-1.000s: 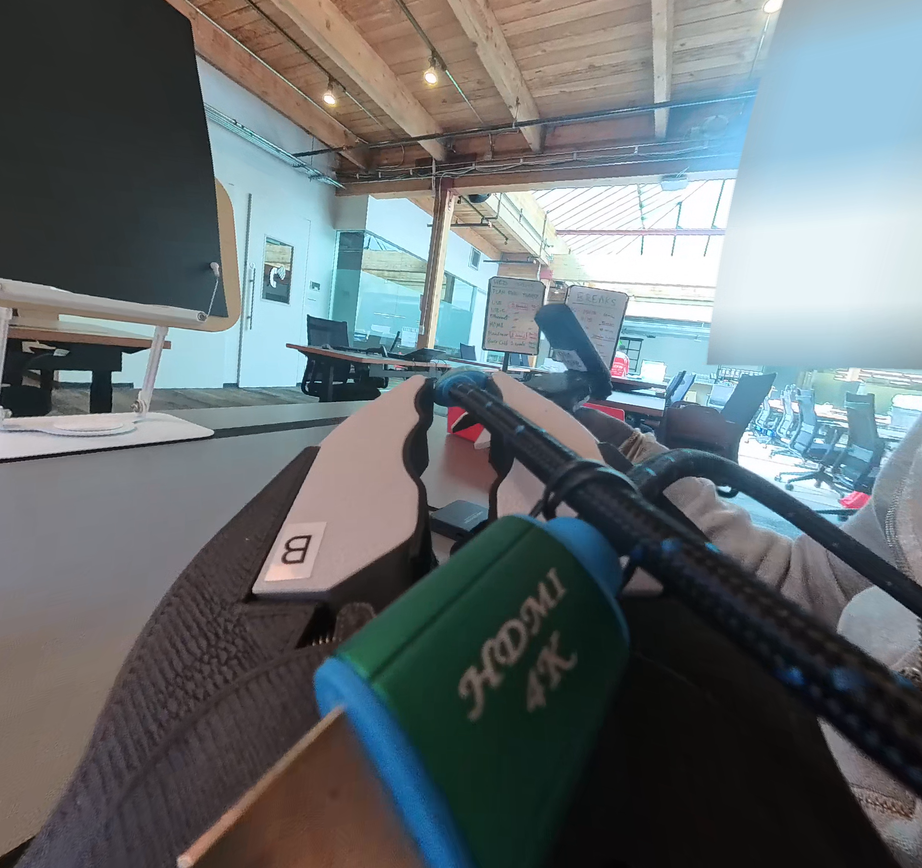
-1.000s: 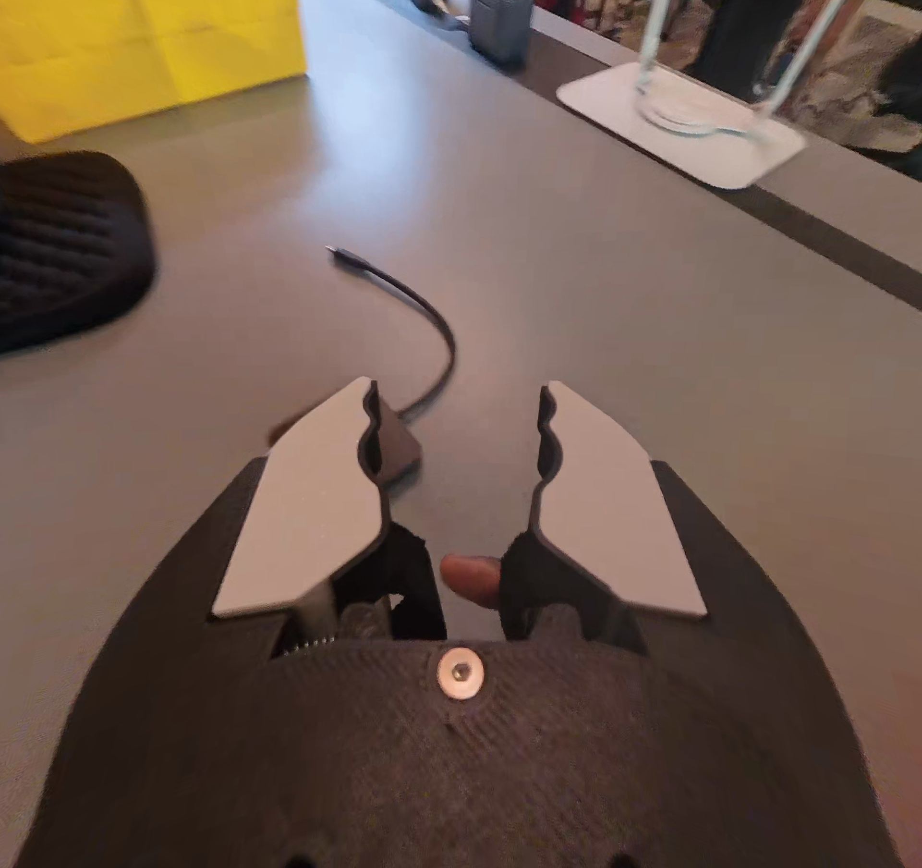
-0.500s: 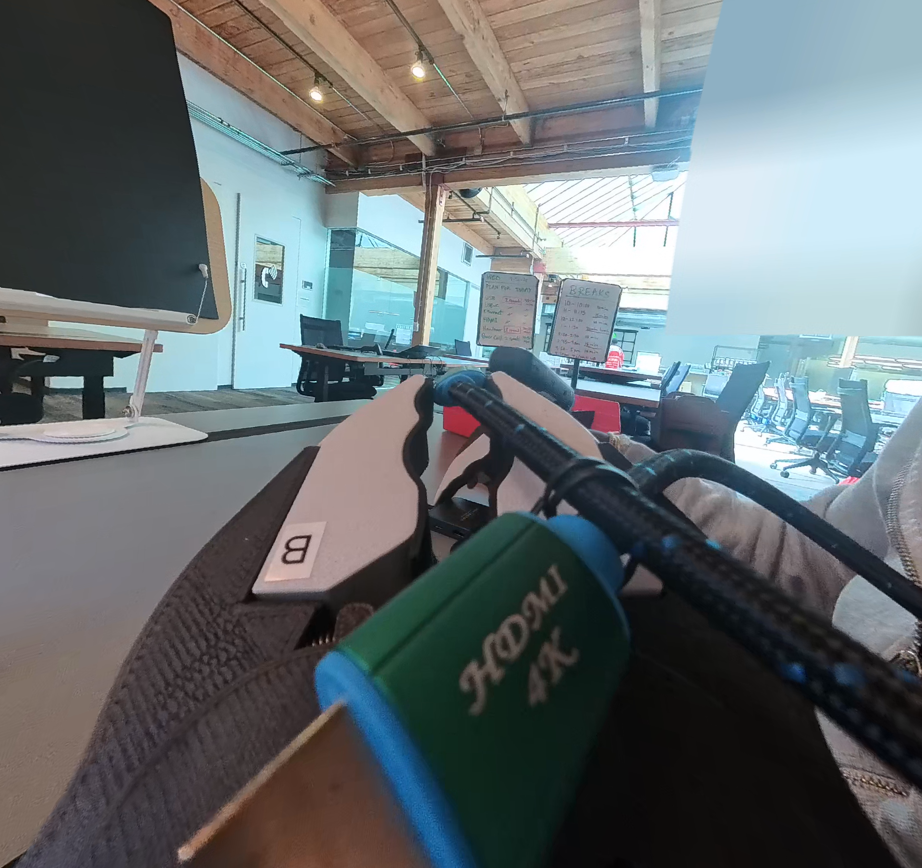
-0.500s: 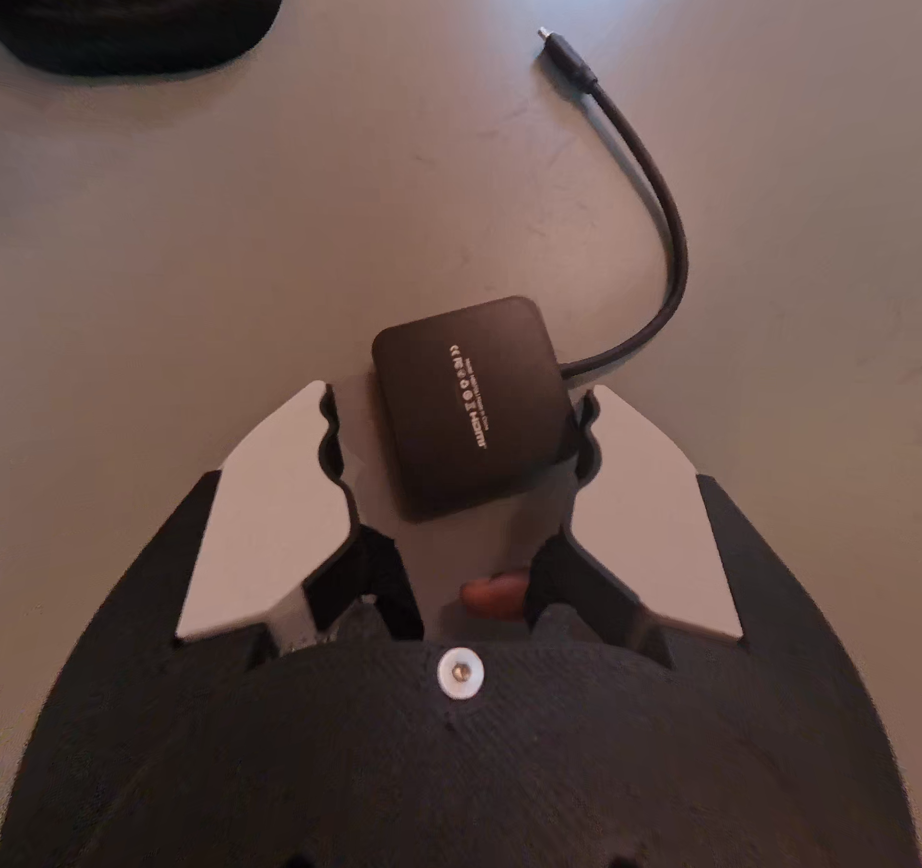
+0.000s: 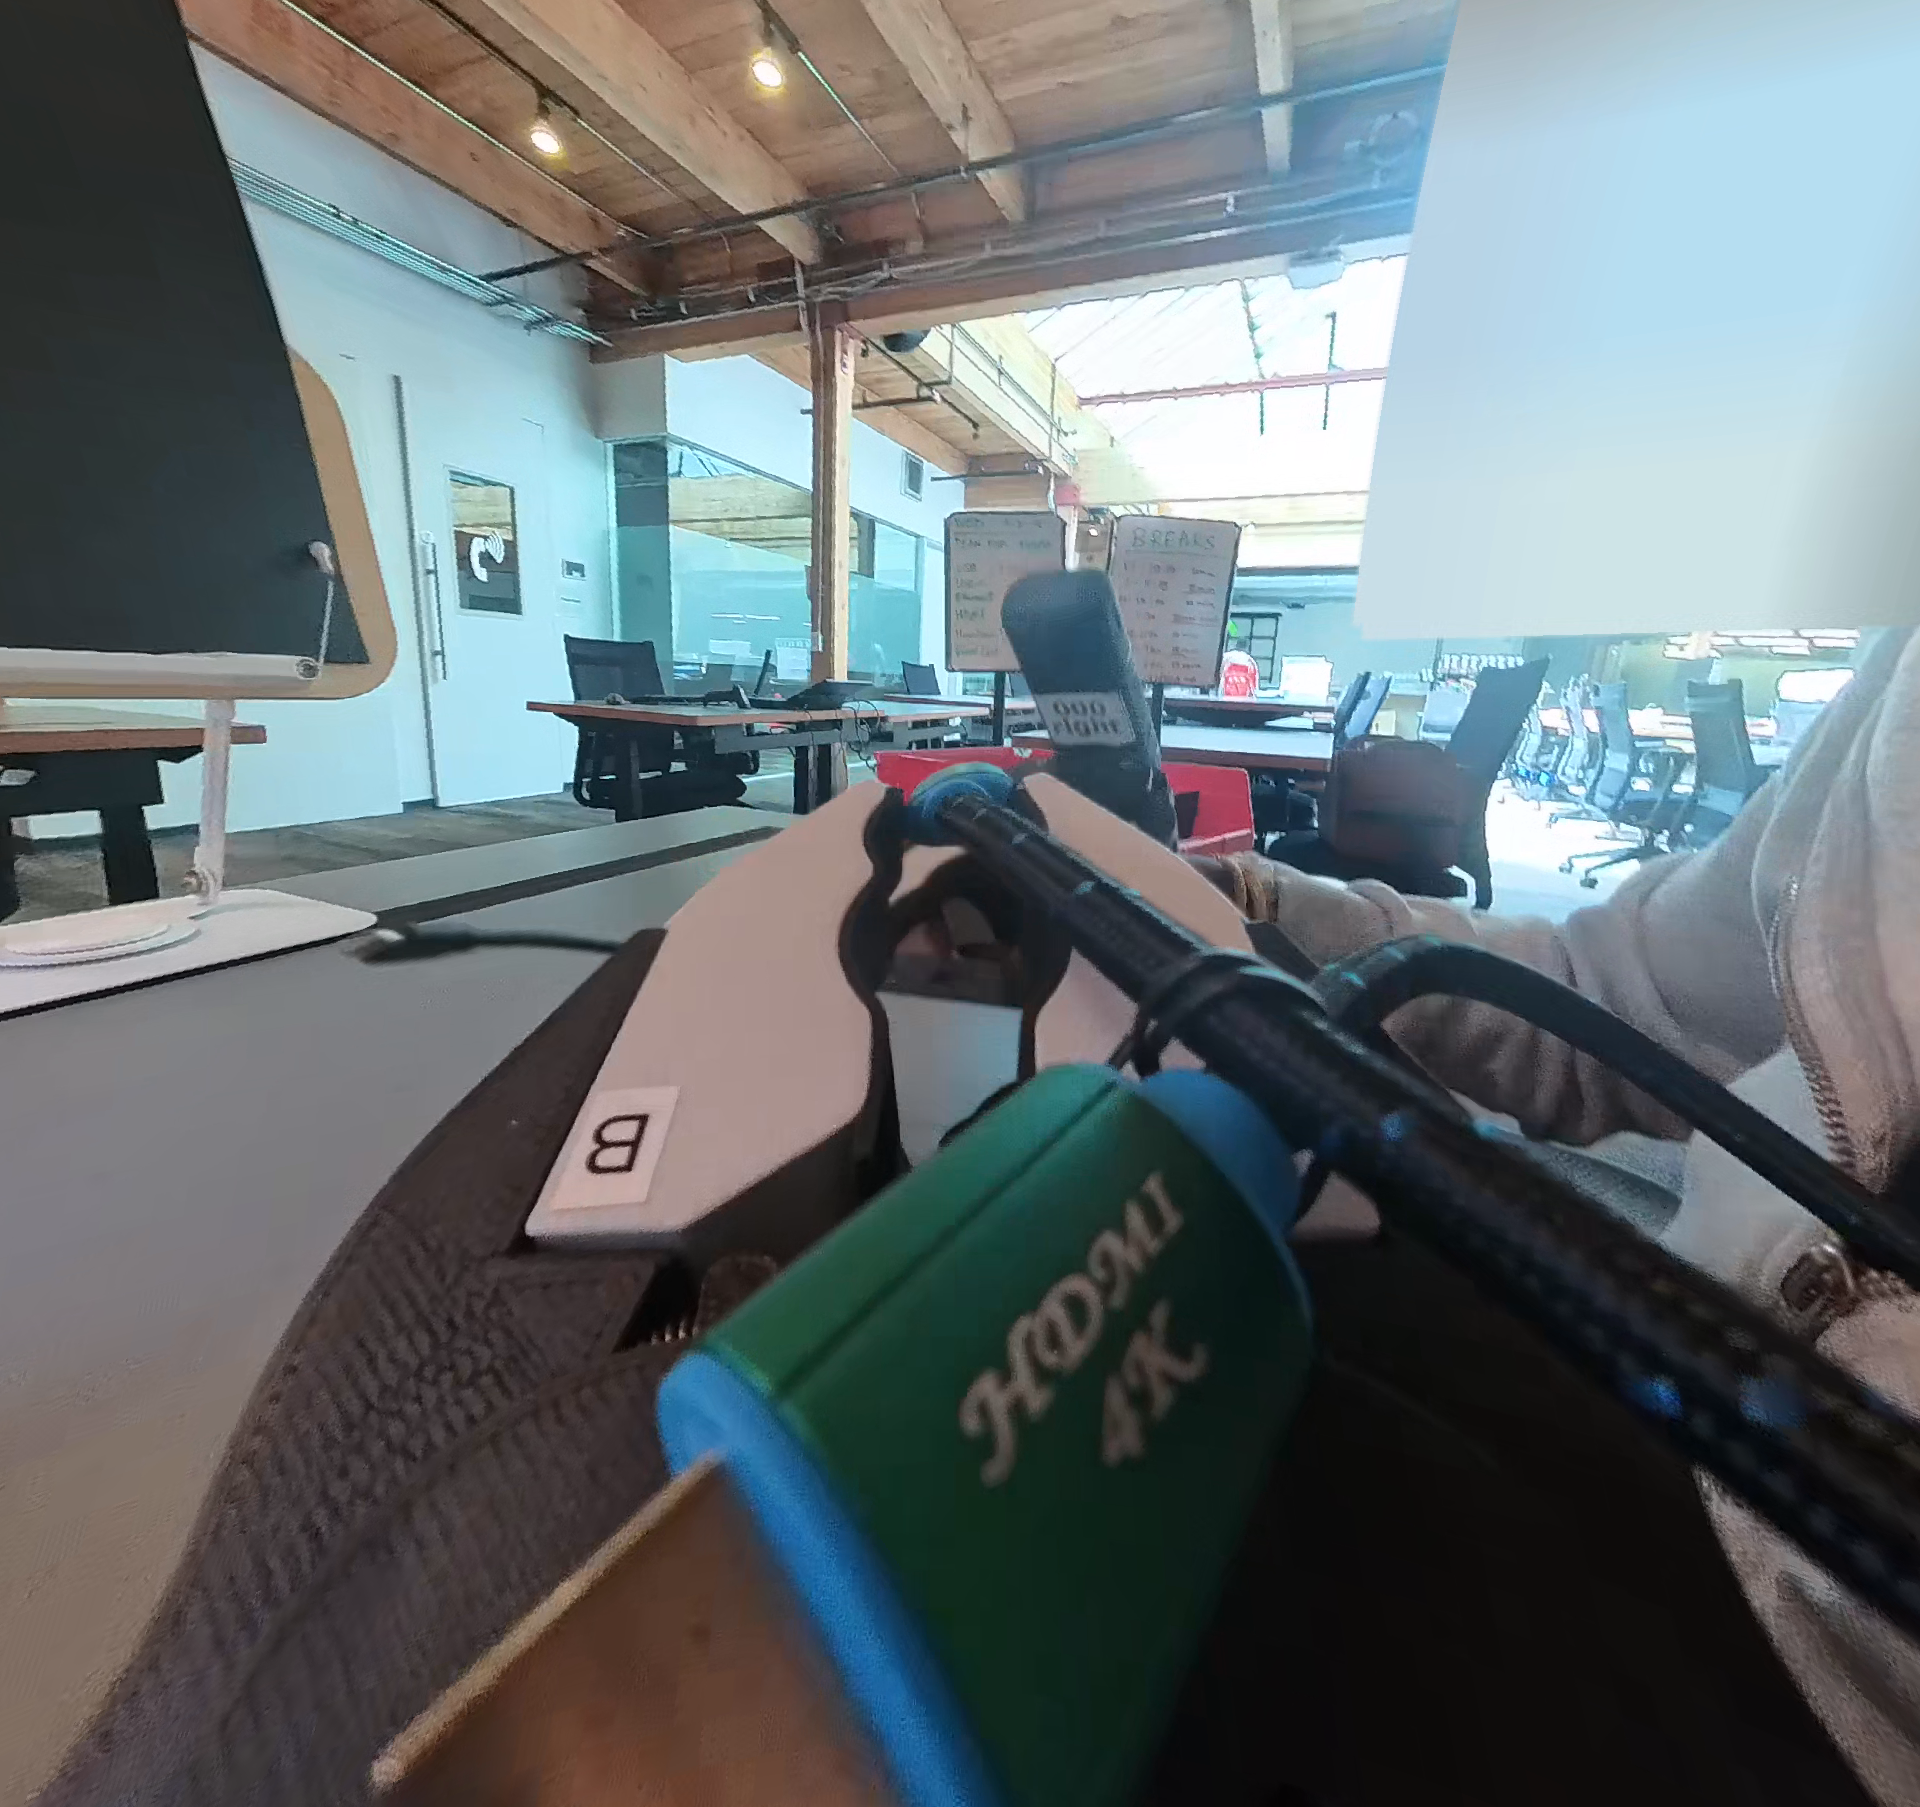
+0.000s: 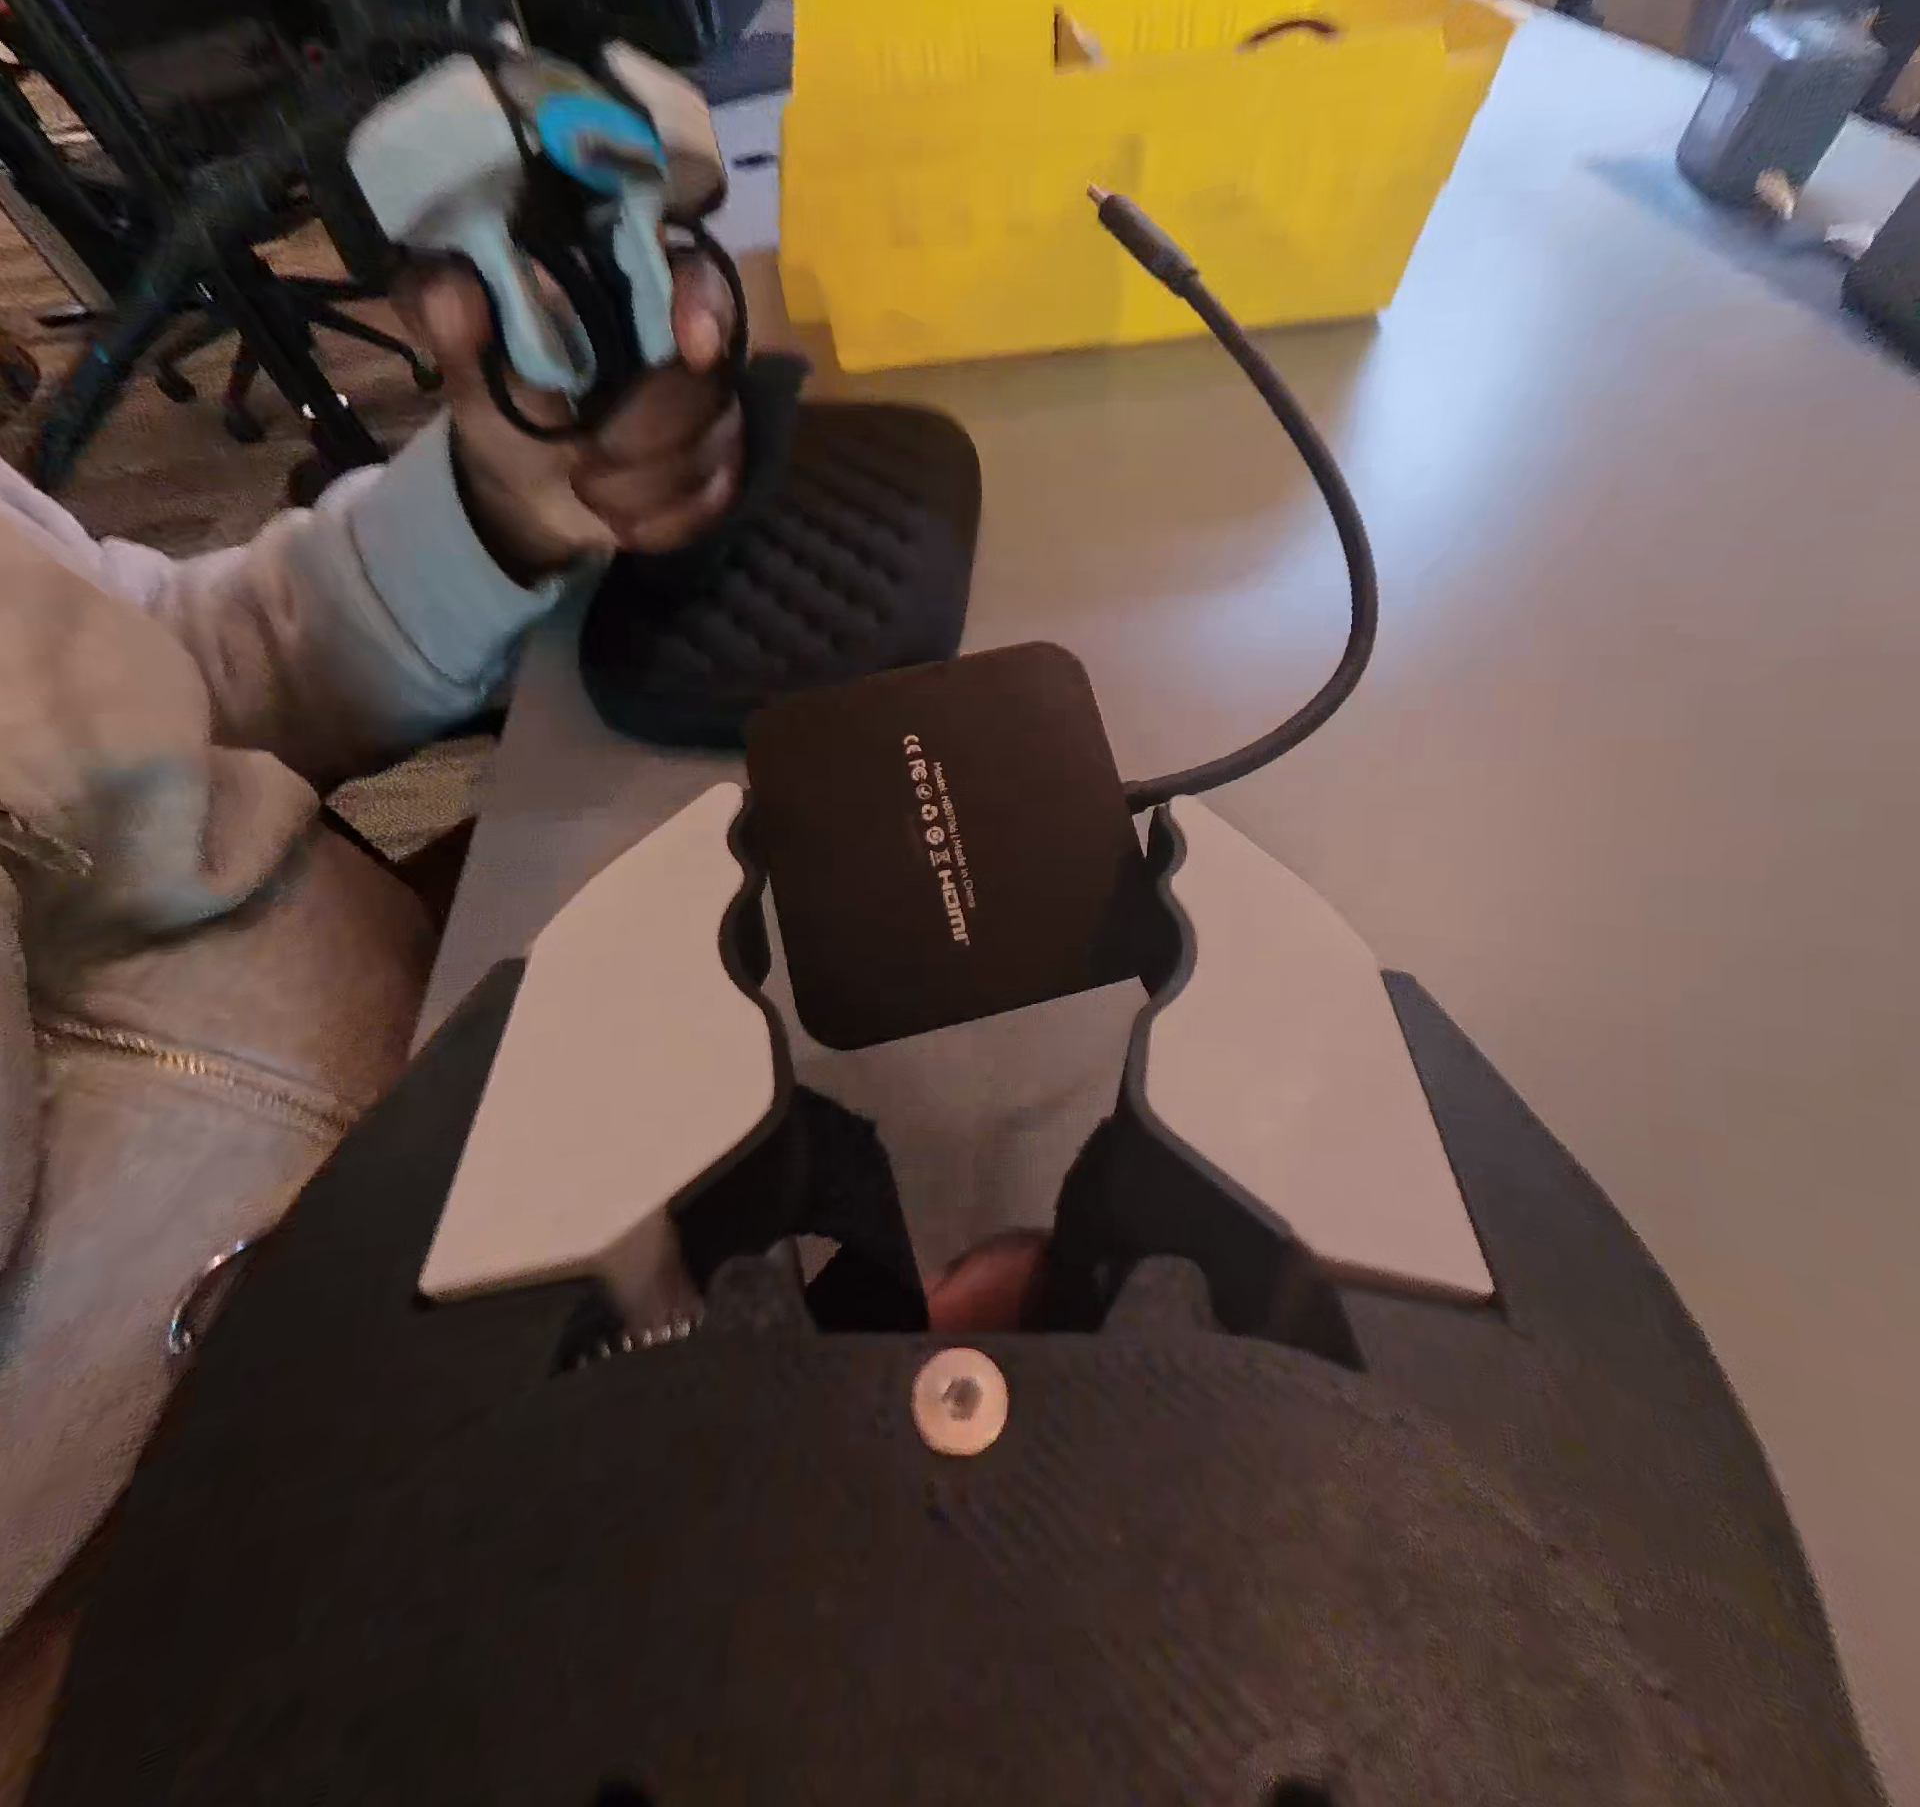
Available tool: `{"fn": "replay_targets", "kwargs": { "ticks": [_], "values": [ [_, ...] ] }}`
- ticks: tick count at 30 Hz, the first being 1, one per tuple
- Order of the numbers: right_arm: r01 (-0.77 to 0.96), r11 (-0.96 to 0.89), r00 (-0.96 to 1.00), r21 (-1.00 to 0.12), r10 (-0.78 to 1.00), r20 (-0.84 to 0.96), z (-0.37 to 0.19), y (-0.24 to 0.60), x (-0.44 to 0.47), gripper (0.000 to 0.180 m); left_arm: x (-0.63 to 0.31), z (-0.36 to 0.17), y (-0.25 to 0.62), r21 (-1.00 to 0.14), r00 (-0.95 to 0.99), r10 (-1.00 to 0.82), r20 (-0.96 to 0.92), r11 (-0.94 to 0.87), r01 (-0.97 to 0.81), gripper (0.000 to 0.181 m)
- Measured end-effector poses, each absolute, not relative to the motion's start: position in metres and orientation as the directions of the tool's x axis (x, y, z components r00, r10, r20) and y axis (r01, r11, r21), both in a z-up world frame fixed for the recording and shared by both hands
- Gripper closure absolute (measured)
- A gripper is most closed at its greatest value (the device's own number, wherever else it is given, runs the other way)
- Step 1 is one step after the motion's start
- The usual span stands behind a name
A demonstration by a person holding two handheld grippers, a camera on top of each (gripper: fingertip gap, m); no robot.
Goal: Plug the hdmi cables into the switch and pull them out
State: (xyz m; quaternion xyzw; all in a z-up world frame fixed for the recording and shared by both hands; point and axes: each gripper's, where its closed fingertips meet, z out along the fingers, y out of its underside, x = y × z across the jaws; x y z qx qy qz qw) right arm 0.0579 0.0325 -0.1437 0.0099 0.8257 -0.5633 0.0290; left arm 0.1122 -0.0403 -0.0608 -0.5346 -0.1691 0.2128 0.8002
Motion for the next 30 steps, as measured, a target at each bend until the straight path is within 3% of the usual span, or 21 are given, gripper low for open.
{"fn": "replay_targets", "kwargs": {
  "ticks": [1,7,21,30],
  "values": [
    [0.036,0.352,-0.999,-0.935,-0.023,-0.047,-0.136,0.028,0.059,0.109,0.112,-0.062,-0.039,-0.932,0.856,0.516,0.039,0.328,-0.156,0.162],
    [-0.075,0.348,-0.993,-0.934,-0.111,0.039,-0.097,0.0,0.056,0.108,0.117,-0.066,-0.03,-0.945,0.884,0.467,0.017,0.296,-0.138,0.162],
    [-0.143,0.308,-0.961,-0.941,-0.269,0.058,-0.12,0.003,0.081,0.108,0.116,-0.082,-0.012,-0.981,0.873,0.484,-0.064,0.132,-0.145,0.162],
    [-0.211,0.337,-0.941,-0.918,-0.325,0.096,-0.111,0.019,0.092,0.108,0.122,-0.095,0.004,-0.969,0.843,0.485,-0.232,-0.044,-0.241,0.162]
  ]
}}
